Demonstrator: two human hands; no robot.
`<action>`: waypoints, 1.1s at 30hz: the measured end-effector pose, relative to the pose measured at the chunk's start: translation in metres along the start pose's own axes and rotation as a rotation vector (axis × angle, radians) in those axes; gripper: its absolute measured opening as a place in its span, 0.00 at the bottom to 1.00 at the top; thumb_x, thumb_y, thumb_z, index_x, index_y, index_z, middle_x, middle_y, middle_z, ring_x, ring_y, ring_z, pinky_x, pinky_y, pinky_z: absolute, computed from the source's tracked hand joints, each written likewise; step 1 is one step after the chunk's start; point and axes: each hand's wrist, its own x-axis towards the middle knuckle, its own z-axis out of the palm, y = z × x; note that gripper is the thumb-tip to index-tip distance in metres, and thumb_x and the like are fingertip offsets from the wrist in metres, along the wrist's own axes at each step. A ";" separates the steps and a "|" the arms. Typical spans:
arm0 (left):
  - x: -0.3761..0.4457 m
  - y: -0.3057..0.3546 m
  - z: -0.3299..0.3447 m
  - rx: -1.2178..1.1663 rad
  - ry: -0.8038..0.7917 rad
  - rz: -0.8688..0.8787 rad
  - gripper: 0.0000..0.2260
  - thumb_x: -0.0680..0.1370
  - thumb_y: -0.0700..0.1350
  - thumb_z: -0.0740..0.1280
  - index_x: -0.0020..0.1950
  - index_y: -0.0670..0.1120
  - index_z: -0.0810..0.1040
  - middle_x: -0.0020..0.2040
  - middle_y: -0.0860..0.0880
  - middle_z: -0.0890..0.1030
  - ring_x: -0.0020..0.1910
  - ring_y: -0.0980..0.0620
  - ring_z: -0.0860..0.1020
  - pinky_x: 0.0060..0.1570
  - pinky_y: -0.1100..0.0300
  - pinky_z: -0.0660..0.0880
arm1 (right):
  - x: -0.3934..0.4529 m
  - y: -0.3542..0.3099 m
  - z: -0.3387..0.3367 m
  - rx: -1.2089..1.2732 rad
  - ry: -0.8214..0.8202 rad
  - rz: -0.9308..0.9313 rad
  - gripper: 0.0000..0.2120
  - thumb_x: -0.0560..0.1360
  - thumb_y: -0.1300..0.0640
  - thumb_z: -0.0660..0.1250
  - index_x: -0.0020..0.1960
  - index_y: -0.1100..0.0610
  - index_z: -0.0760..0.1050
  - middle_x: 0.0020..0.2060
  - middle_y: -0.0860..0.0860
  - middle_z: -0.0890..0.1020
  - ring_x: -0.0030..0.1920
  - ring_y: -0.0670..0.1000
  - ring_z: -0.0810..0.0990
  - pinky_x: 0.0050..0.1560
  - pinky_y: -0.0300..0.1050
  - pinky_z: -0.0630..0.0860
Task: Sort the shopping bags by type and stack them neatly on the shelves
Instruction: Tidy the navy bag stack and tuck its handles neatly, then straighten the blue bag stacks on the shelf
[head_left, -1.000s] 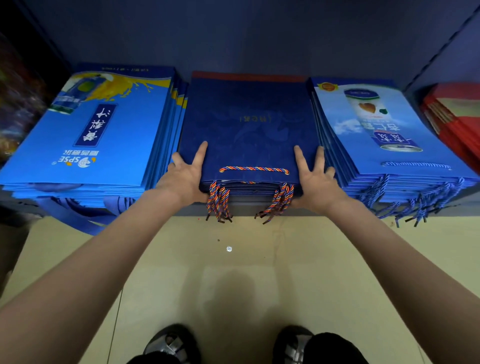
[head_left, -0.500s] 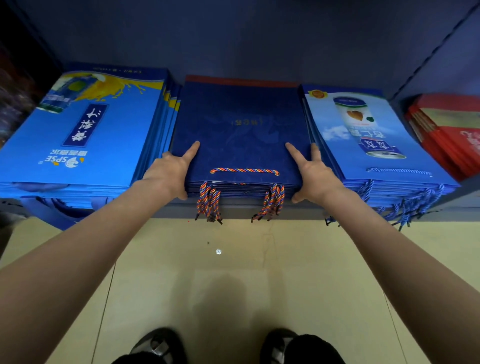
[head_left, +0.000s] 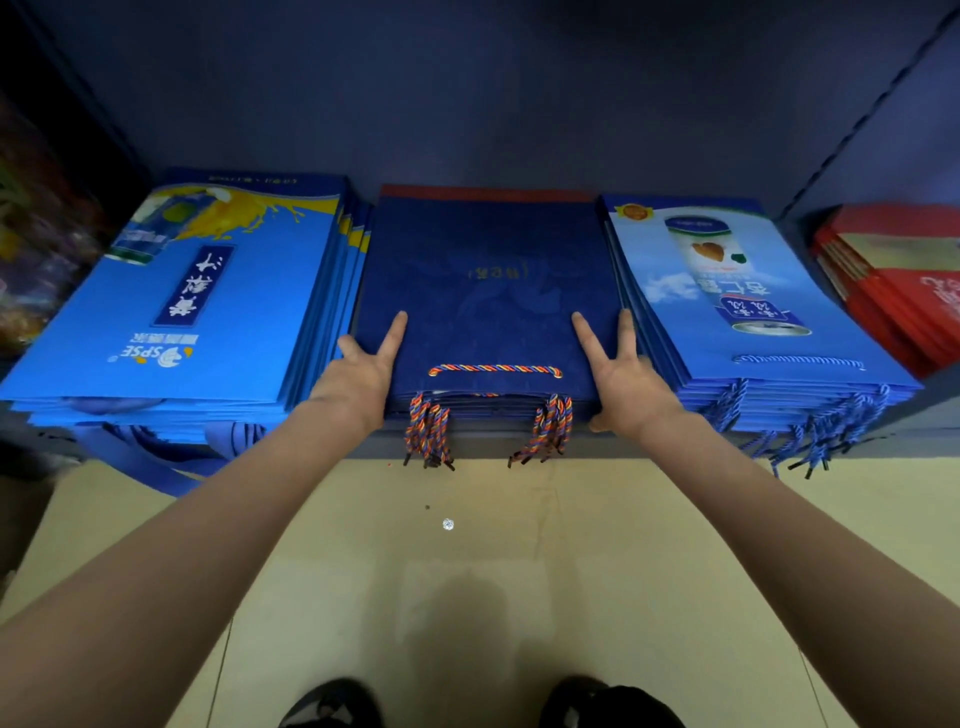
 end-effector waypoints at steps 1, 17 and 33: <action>0.000 0.002 0.002 0.011 0.013 -0.006 0.48 0.75 0.38 0.68 0.74 0.54 0.30 0.68 0.32 0.57 0.48 0.42 0.77 0.47 0.54 0.73 | 0.001 -0.001 0.002 -0.020 0.011 0.008 0.57 0.69 0.61 0.74 0.74 0.45 0.29 0.73 0.61 0.33 0.66 0.64 0.65 0.55 0.53 0.73; -0.033 0.003 0.052 0.014 0.305 0.141 0.47 0.77 0.39 0.62 0.63 0.51 0.18 0.75 0.40 0.35 0.74 0.34 0.40 0.72 0.49 0.55 | -0.033 -0.014 0.044 -0.056 0.275 -0.008 0.47 0.74 0.65 0.65 0.75 0.46 0.32 0.76 0.55 0.41 0.75 0.60 0.43 0.72 0.56 0.52; -0.077 -0.100 -0.014 -0.176 0.366 0.137 0.35 0.77 0.41 0.63 0.77 0.48 0.43 0.77 0.45 0.48 0.75 0.47 0.52 0.73 0.52 0.45 | -0.064 -0.086 -0.060 0.063 0.090 -0.206 0.39 0.75 0.61 0.65 0.76 0.49 0.46 0.74 0.56 0.53 0.72 0.60 0.53 0.67 0.54 0.62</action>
